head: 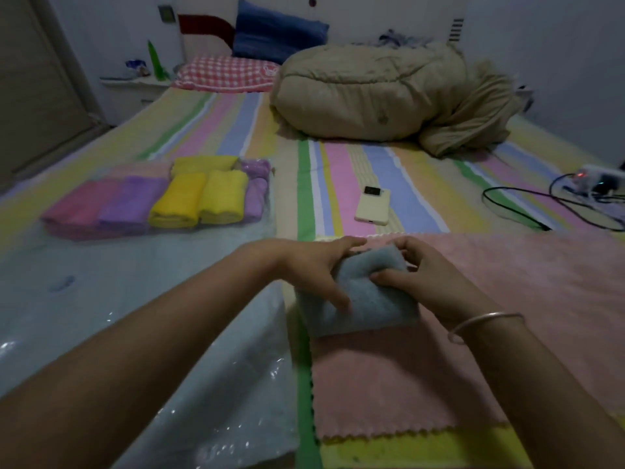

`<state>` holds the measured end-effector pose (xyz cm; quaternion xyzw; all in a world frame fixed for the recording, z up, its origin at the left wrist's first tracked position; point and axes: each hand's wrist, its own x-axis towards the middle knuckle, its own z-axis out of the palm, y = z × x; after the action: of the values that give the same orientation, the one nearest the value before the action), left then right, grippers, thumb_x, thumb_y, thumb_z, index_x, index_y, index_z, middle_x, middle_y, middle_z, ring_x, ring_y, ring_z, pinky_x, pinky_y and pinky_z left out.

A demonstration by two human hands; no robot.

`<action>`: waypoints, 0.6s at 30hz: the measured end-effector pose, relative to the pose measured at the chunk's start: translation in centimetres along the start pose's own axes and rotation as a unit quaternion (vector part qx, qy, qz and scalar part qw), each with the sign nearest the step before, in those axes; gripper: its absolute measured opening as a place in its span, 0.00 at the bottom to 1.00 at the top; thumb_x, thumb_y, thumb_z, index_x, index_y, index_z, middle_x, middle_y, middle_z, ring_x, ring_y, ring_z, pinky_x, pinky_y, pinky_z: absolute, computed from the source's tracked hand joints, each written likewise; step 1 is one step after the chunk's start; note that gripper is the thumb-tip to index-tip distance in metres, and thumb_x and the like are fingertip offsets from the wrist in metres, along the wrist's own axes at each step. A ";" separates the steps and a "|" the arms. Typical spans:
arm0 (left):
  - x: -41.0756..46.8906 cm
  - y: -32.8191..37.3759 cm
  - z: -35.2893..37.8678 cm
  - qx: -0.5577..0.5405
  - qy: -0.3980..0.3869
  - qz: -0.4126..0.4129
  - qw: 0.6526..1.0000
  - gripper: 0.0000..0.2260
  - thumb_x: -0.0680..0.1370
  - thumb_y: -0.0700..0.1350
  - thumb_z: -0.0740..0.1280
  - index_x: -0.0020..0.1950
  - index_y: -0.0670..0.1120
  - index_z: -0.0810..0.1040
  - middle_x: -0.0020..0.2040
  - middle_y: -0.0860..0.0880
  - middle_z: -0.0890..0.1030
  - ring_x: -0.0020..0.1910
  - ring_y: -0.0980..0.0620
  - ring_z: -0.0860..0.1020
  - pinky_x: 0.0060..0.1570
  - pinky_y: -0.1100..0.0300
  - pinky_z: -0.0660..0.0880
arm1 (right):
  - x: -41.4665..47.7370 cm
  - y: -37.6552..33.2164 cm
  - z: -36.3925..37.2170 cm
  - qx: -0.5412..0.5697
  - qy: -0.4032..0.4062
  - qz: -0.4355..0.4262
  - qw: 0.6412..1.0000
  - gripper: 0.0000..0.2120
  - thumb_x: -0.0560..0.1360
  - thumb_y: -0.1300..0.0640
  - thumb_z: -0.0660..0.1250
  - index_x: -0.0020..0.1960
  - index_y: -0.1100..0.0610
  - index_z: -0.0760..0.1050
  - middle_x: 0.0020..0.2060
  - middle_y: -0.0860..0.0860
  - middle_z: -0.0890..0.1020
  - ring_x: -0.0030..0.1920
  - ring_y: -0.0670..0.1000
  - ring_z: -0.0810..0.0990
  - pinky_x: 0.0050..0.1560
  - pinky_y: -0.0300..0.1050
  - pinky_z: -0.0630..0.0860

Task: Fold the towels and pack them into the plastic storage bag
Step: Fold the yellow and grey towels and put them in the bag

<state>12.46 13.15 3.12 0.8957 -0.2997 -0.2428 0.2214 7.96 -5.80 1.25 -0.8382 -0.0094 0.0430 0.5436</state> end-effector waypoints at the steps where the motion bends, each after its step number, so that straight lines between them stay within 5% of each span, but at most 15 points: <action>1: -1.1 0.3 -0.5 0.007 -0.003 0.012 1.000 0.42 0.68 0.54 0.76 0.76 0.52 0.57 0.71 0.54 0.68 0.67 0.55 0.69 0.67 0.58 0.68 | -0.9 -1.1 0.1 0.007 -0.017 -0.018 1.000 0.15 0.70 0.63 0.73 0.54 0.56 0.74 0.47 0.52 0.81 0.48 0.50 0.80 0.46 0.42 0.78; 5: -7.3 0.5 -1.2 -0.048 0.066 0.025 0.996 0.27 0.66 0.60 0.75 0.63 0.55 0.74 0.58 0.59 0.78 0.57 0.61 0.76 0.61 0.58 0.74 | -4.1 -5.4 0.9 0.052 -0.131 -0.053 0.989 0.18 0.71 0.63 0.71 0.58 0.50 0.74 0.47 0.50 0.84 0.48 0.49 0.83 0.49 0.46 0.81; 9: -14.4 -1.8 0.5 -0.194 0.122 0.011 0.973 0.27 0.65 0.61 0.74 0.58 0.48 0.78 0.54 0.48 0.82 0.53 0.51 0.81 0.54 0.49 0.78 | -5.2 -8.1 4.9 0.091 -0.161 -0.075 0.980 0.20 0.72 0.62 0.71 0.61 0.47 0.74 0.46 0.48 0.84 0.48 0.47 0.83 0.50 0.46 0.81; 11: -17.8 -4.0 1.8 -0.240 0.175 -0.020 0.955 0.25 0.65 0.59 0.74 0.55 0.46 0.78 0.51 0.46 0.83 0.50 0.50 0.82 0.49 0.52 0.79 | -5.3 -8.6 8.2 0.092 -0.150 -0.072 0.982 0.21 0.71 0.59 0.72 0.62 0.48 0.74 0.51 0.50 0.83 0.52 0.50 0.82 0.55 0.50 0.79; 16: -26.3 -8.8 4.8 -0.362 0.345 -0.111 0.859 0.20 0.75 0.47 0.70 0.65 0.58 0.70 0.50 0.50 0.80 0.44 0.70 0.78 0.39 0.75 0.74 | -6.7 -8.1 17.4 -0.012 -0.050 -0.161 0.986 0.19 0.73 0.52 0.71 0.61 0.51 0.68 0.54 0.48 0.78 0.47 0.46 0.81 0.52 0.49 0.79; 18: -29.6 -10.4 5.7 -0.432 0.378 -0.125 0.809 0.22 0.78 0.44 0.64 0.68 0.62 0.64 0.51 0.45 0.81 0.47 0.56 0.82 0.42 0.66 0.78 | -8.0 -7.3 20.6 -0.096 -0.021 -0.245 0.964 0.15 0.73 0.51 0.71 0.56 0.49 0.68 0.51 0.44 0.78 0.44 0.42 0.80 0.49 0.46 0.77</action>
<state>-7.14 38.33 1.95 0.7580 0.0579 -0.0147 0.6495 -1.51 15.40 0.08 -0.8574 -0.2304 -0.0751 0.4540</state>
